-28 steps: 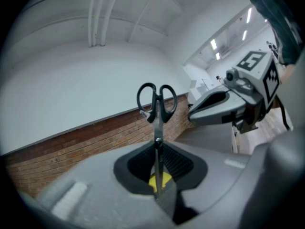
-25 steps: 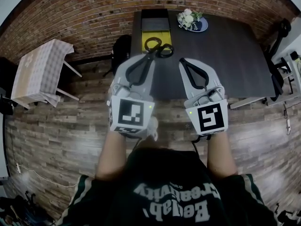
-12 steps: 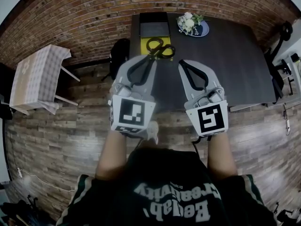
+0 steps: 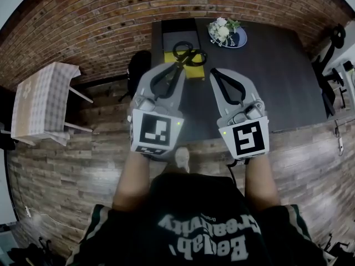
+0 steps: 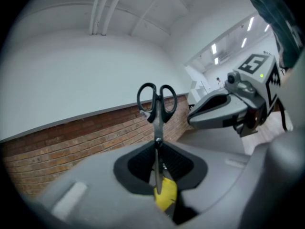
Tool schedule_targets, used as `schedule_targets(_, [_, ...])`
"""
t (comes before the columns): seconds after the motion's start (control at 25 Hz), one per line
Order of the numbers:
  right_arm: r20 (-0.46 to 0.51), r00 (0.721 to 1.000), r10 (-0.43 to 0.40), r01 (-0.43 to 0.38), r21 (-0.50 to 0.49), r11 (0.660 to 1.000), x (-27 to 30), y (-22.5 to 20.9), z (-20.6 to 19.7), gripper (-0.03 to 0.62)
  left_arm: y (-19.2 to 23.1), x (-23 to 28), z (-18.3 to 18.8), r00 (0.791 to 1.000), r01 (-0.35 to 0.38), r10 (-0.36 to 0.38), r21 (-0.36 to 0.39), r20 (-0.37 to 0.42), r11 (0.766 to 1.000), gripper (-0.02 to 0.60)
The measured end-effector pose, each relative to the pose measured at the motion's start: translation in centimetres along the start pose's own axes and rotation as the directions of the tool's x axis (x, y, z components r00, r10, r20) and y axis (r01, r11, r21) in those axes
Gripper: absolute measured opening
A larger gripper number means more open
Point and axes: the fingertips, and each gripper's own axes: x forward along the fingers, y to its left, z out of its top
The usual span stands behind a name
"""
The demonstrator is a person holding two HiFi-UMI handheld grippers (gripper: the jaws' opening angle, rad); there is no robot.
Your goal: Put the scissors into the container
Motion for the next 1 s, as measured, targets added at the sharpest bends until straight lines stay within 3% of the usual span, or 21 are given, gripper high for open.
schedule_targets(1.0, [-0.077,0.995,-0.065,0.063,-0.02,0.998,10.2,-1.1,-1.9,0.006,6.6,5.6,-5.3,0.995,0.092,-0.092,-0.02,0.031,0.996,0.051])
